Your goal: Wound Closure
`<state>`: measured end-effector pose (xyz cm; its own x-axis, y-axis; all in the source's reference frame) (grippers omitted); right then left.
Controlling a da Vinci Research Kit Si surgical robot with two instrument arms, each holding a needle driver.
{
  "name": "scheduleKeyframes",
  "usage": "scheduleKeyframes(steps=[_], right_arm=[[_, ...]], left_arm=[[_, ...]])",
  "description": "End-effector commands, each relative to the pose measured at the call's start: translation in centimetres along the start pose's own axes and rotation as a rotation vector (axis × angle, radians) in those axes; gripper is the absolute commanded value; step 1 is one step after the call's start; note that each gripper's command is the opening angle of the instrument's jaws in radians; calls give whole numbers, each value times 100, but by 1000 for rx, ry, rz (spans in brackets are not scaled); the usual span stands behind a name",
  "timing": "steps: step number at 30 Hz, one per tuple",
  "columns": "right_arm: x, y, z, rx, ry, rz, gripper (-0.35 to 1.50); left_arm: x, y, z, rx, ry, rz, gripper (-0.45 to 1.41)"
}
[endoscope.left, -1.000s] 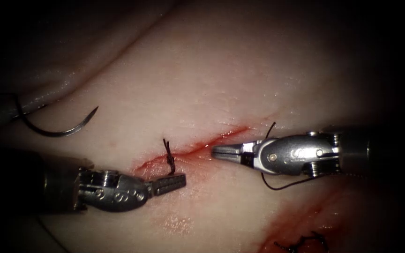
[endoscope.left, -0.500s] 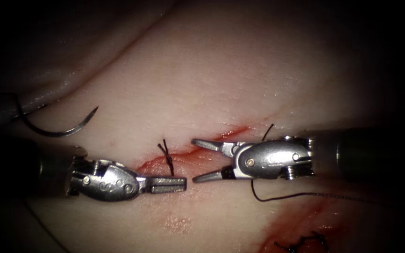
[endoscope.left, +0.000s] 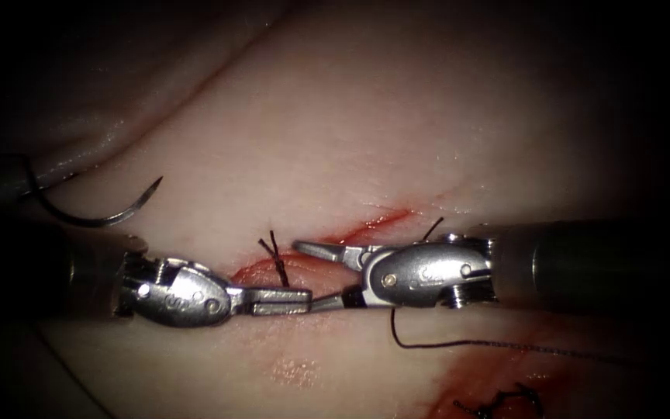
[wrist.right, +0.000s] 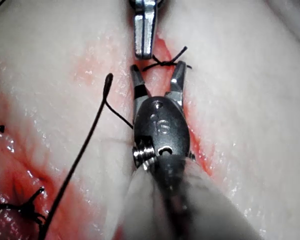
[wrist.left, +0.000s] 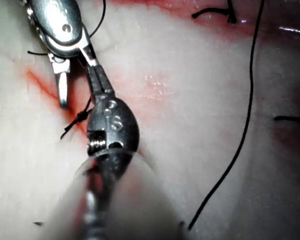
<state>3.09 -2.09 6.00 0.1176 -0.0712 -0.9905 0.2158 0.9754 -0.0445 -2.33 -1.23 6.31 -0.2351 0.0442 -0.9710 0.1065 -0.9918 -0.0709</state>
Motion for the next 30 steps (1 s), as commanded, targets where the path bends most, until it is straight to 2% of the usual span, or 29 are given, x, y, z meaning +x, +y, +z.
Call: scheduleKeyframes(steps=[1,10,17,30], right_arm=[[-3,-2,11,0,9,-1,91],[-1,-1,31,-7,49,-11,89],[2,0,43,-3,117,-19,89],[5,-2,64,1,137,-29,91]], left_arm=[[-4,4,7,-1,0,-1,-45],[-3,5,6,-5,3,-13,-45],[-5,4,1,-22,27,-38,-45],[-5,4,0,-15,59,-52,-45]])
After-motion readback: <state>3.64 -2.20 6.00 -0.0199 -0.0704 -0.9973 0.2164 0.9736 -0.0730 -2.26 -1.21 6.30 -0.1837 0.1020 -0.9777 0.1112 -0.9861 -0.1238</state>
